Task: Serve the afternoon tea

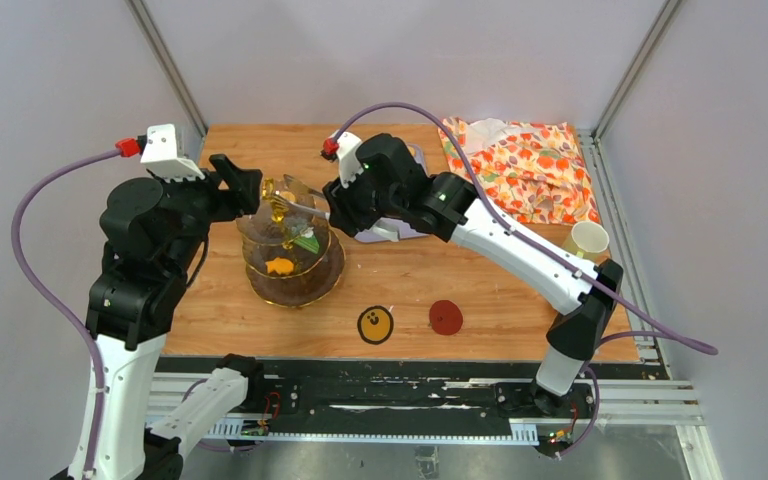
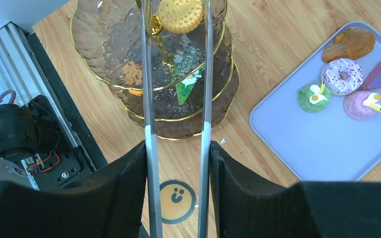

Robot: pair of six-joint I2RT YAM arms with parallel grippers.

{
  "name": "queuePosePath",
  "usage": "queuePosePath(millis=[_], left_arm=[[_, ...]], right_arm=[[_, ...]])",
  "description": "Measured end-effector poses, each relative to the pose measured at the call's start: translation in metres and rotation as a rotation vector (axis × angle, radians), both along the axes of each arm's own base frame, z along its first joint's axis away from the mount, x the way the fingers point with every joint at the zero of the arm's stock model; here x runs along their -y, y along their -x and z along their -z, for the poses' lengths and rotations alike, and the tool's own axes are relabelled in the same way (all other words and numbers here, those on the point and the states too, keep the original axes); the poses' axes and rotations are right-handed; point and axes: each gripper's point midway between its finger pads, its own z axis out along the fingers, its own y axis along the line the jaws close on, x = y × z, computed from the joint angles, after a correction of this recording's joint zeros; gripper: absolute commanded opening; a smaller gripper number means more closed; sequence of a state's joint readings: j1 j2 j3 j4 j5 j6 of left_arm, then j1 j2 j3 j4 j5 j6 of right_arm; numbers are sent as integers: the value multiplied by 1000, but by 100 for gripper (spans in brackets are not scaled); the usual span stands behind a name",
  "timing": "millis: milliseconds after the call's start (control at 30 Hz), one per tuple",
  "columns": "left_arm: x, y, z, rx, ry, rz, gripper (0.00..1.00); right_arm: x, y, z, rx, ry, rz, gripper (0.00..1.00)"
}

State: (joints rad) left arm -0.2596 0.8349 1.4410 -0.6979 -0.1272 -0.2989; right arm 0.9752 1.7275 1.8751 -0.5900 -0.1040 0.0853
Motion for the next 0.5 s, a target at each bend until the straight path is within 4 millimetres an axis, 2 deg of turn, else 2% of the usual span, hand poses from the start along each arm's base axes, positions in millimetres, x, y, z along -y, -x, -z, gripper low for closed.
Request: queuePosePath(millis=[167,333,400,500], left_arm=[[0,0,0,0,0,0,74],[0,0,0,-1,0,0,74],[0,0,0,-1,0,0,74],[0,0,1,-2,0,1,74]], right_arm=[[0,-1,0,5,3,5,45],[3,-4,-2,22,9,24,28],[9,-7,-1,39,17,49,24],[21,-7,-12,73,2,81,19]])
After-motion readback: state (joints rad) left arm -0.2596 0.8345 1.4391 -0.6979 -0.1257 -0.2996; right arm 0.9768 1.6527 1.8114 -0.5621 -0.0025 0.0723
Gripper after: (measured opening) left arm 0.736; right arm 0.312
